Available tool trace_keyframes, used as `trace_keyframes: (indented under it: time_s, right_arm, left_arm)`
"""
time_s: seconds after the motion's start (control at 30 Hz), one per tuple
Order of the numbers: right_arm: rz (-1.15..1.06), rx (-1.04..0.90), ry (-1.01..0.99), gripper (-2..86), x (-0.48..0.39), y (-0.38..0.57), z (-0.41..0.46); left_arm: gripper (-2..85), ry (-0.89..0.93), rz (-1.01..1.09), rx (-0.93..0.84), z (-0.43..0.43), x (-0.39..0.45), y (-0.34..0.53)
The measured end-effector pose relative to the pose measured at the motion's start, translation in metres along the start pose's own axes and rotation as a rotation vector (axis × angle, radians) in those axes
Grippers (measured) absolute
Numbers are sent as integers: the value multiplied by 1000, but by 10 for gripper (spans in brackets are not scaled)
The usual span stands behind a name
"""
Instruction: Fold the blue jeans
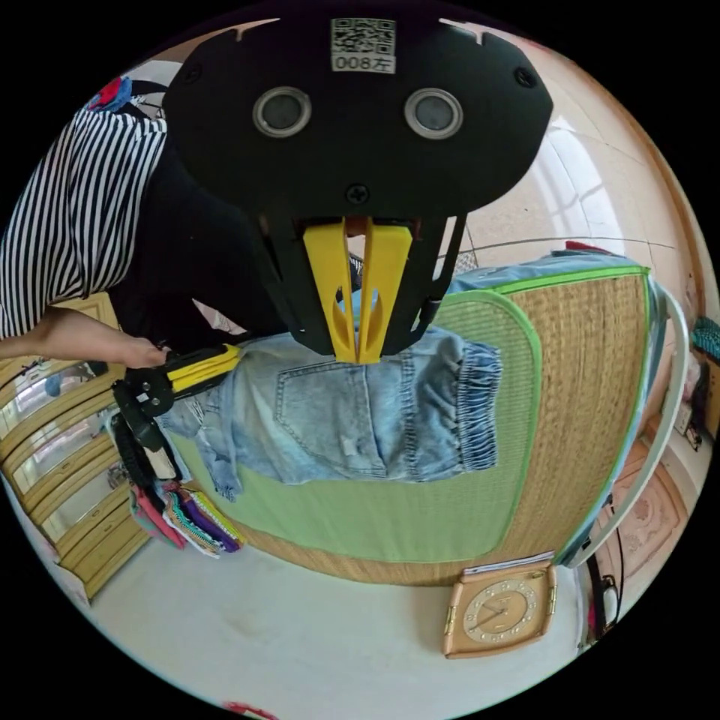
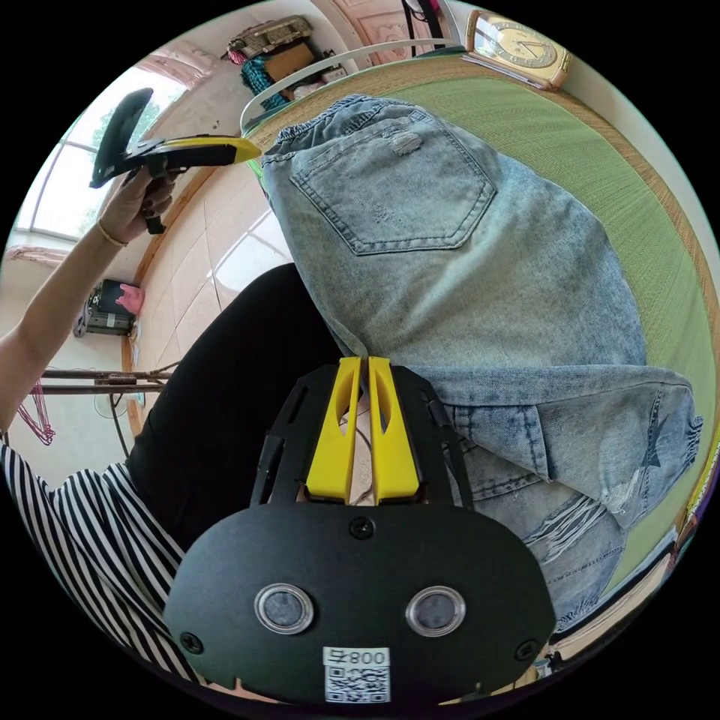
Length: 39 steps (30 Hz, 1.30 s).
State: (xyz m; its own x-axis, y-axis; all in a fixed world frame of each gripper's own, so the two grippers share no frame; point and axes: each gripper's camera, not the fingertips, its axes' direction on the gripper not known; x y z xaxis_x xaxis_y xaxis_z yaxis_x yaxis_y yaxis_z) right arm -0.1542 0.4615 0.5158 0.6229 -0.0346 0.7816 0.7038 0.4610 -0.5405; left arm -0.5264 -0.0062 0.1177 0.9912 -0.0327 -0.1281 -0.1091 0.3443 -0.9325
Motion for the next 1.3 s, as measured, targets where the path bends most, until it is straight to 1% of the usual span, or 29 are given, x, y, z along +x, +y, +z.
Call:
trace_keyframes:
  time_s: [0.13,0.27,0.4,0.5,0.57,0.63,0.7,0.8,0.93,1.17,1.3]
  right_arm:
    - [23,15,-24,24,14,8,-7]
    - [48,47,-67,24,28,17,-18]
    - [96,140,-174,16,52,38,-41]
    - [172,194,-210,7,79,59,-54]
    - [230,210,-233,5,97,70,-58]
    - [306,238,-235,3,124,84,-64]
    - [352,260,-214,3,144,92,-74]
    - [417,285,-170,5,181,98,-95]
    - [510,298,-53,14,232,92,-132]
    - [615,261,-11,56,299,75,-161]
    - [691,209,-10,72,334,65,-163]
  left_arm:
    - [2,20,-60,-144,58,-8,4]
    - [1,57,-99,-134,73,-20,8]
    - [2,14,-76,-153,89,-19,6]
    - [4,-18,-45,-138,96,-12,4]
    - [6,21,-18,-97,98,-4,1]
    - [13,121,37,-40,105,15,-8]
    - [22,193,94,-26,118,34,-18]
    - [44,291,161,-51,151,62,-44]
    - [64,363,172,-104,201,84,-84]
    - [69,340,176,-161,257,103,-129]
    - [60,375,171,-191,286,112,-141]
